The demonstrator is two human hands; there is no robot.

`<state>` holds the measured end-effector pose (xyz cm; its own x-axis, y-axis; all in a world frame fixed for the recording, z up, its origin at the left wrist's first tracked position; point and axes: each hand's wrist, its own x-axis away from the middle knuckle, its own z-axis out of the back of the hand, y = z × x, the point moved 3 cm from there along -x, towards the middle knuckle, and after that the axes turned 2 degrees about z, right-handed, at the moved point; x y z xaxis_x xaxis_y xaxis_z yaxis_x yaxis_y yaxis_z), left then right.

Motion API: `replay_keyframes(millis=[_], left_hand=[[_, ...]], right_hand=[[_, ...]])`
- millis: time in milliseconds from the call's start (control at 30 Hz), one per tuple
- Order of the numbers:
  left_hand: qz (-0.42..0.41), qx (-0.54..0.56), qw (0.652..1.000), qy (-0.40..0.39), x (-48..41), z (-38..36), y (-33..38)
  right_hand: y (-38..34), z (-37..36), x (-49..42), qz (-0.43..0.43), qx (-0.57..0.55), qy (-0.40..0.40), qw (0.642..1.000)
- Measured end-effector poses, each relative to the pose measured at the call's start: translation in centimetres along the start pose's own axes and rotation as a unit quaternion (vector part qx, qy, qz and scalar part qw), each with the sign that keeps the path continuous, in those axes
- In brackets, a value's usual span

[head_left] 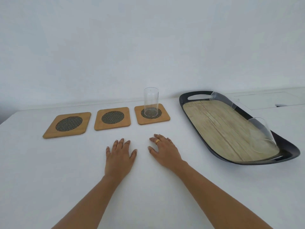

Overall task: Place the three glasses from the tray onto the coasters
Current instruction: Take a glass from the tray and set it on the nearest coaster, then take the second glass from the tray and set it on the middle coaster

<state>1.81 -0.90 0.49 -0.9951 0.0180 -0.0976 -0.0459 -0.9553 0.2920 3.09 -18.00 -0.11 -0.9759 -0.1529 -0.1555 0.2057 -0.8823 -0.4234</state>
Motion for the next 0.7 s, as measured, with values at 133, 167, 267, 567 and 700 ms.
replay_keyframes(millis=[133, 167, 267, 567, 700], left_hand=[[-0.017, -0.016, 1.0, -0.019, 0.7, -0.4, 1.6], [-0.023, -0.018, 0.999, -0.027, 0.8, -0.6, 2.3], [-0.049, -0.013, 0.998, -0.038, 1.4, -1.1, 4.3], [-0.067, 0.007, 0.997, -0.021, 1.5, -0.9, 4.5], [-0.058, 0.013, 0.998, -0.026, 1.6, -1.2, 3.8]], right_hand=[[1.1, 1.5, 1.4, -0.025, -0.001, -0.023, 0.999], [1.5, 2.2, 1.7, -0.037, 0.001, -0.033, 0.999], [2.9, 5.2, 2.1, -0.071, 0.021, -0.024, 0.997], [11.5, 15.7, 4.5, -0.257, 0.208, 0.116, 0.937], [14.0, 15.9, 6.0, -0.312, 0.276, 0.081, 0.906]])
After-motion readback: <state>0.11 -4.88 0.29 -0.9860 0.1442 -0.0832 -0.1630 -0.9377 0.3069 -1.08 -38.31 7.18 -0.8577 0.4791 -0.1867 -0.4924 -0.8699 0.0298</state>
